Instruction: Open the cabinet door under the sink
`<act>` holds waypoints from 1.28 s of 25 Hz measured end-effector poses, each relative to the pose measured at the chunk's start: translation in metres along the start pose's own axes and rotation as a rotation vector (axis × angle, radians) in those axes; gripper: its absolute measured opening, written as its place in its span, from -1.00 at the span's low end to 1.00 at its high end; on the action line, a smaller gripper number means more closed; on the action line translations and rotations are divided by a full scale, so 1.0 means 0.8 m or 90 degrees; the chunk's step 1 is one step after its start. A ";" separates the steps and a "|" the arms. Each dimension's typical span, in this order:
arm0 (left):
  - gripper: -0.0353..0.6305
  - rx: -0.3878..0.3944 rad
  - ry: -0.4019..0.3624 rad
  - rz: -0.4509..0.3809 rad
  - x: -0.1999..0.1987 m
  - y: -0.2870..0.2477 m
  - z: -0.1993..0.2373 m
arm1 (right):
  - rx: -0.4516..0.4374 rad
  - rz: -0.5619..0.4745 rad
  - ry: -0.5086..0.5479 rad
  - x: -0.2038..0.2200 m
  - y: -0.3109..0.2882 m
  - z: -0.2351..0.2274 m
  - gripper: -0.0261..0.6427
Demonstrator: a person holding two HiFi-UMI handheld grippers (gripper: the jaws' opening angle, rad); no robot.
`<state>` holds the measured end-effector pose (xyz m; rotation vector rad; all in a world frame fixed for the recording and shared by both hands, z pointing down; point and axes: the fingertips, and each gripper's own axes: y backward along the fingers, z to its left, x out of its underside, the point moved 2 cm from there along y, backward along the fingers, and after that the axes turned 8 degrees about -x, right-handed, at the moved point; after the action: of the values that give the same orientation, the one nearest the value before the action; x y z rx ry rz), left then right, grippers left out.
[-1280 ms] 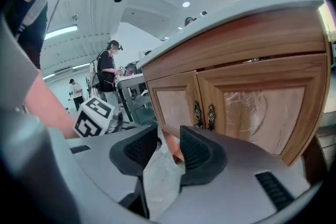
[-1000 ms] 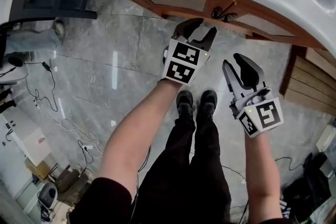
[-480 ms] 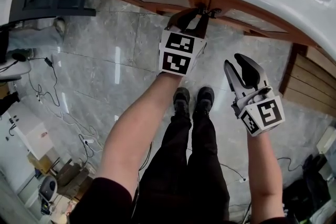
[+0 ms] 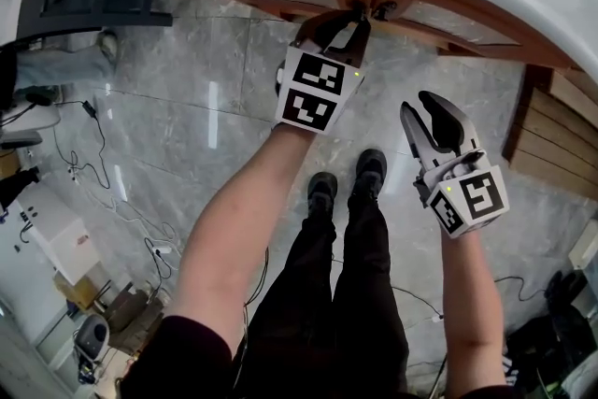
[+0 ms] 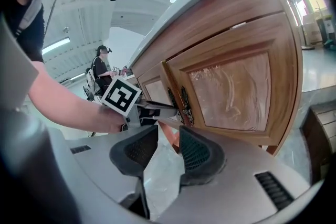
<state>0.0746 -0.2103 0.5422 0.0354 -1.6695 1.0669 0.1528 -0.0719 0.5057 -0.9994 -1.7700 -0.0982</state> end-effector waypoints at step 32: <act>-0.63 0.098 -0.062 -0.018 0.045 0.059 -0.005 | -0.102 0.008 0.172 -0.102 -0.125 0.039 -0.59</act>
<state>0.0390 -0.1626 0.5408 0.2126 -1.6653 1.1863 0.0713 -0.1679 0.4630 -1.0578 -1.5259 -0.3567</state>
